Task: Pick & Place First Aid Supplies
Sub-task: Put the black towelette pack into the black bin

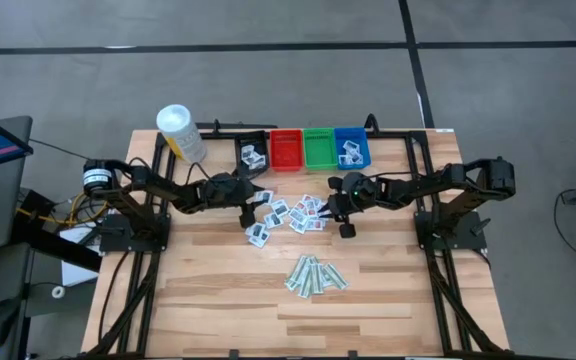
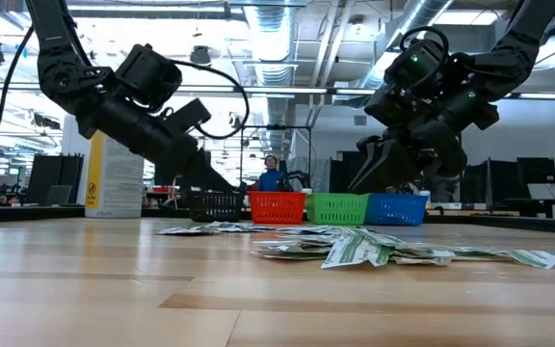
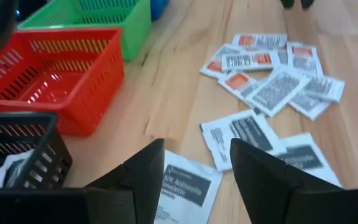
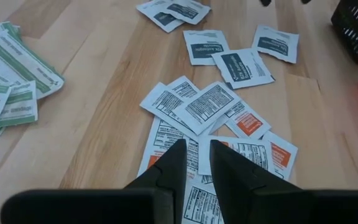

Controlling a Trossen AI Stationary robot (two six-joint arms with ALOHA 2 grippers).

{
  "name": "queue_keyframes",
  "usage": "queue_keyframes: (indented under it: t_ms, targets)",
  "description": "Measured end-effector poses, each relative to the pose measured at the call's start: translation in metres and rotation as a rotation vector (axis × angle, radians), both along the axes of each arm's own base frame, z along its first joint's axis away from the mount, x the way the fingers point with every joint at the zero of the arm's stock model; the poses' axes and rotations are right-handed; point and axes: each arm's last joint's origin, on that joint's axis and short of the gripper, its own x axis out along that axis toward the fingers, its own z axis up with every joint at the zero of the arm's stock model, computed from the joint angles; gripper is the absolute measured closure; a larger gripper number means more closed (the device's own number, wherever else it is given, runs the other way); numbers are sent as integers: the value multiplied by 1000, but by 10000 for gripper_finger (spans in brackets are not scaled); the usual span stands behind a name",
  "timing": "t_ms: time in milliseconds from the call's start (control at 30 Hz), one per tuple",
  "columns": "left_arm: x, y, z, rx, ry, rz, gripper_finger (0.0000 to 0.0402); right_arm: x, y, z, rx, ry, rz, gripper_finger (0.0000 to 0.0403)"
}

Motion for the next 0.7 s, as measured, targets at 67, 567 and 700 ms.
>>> queue_keyframes:
  t_ms: [67, 567, 700]
  targets:
    - [0, 0, -4, -2, 17, -1, 215, 0, 0, 0, 0, 0, 0, 338]
    - [1, 1, -42, -61, 133, 47, 215, 0, 0, 0, 1, 0, 0, 338]
    - [0, 1, -43, -92, 133, 65, 215, 0, 0, 0, 1, 0, 0, 338]
